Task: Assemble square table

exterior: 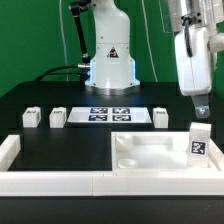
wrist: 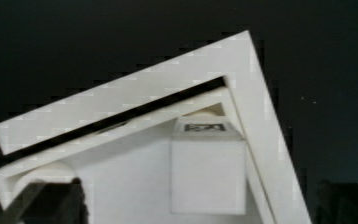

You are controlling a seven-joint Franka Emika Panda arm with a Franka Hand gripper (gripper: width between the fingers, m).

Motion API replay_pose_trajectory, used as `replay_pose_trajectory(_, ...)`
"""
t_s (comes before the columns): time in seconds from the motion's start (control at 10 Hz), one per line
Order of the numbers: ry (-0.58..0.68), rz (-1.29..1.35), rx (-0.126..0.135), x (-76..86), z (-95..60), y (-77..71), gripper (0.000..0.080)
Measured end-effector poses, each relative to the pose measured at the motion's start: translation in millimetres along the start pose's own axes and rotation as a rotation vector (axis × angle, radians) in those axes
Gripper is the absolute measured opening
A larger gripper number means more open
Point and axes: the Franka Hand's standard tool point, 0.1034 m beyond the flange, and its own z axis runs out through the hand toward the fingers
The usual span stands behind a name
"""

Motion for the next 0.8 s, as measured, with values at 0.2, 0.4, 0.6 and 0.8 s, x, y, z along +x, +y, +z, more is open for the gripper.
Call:
replay_pose_trajectory(0.2,0.002,-0.001,-0.004,0.4,2.3,1.1,0.0649)
replay_pose_trajectory(0.4,0.003,-0.001,-0.005,0.6,2.9,1.3,0.0649)
replay_pose_trajectory(0.6,-0.004,-0.078,-0.003,-0.9,-4.0,8.9,0.0649)
replay_pose_trajectory(0.8,-0.002,-0.192,-0.017,0.8,-8.3,40.6,0.0649)
